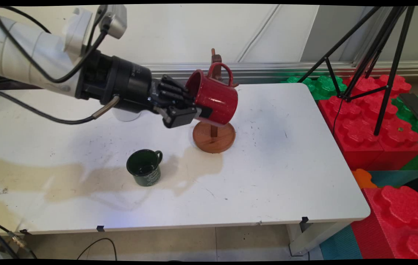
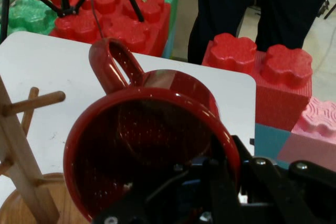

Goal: Place the picked object on the table

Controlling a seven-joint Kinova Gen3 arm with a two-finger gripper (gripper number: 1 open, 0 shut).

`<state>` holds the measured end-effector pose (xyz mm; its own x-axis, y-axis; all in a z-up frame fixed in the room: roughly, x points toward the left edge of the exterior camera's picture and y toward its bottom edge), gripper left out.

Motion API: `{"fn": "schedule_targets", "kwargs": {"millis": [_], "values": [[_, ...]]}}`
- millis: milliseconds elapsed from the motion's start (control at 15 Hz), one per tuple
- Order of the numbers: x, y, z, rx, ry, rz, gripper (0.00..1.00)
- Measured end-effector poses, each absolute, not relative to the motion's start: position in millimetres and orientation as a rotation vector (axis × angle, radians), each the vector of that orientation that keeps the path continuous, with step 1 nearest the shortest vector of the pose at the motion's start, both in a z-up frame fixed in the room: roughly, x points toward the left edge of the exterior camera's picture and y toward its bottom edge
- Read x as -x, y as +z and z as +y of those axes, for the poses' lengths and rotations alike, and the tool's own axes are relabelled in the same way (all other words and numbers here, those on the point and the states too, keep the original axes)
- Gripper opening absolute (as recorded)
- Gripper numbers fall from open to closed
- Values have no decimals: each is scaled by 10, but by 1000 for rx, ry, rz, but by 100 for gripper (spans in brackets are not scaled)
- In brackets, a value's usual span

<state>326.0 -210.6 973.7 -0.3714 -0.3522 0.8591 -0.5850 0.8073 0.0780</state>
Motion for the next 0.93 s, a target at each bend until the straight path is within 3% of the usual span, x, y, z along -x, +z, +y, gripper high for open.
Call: {"fn": "schedule_targets", "kwargs": {"millis": [933], "values": [[-3703,9570,-1763,-486,330,-2279,0]]}}
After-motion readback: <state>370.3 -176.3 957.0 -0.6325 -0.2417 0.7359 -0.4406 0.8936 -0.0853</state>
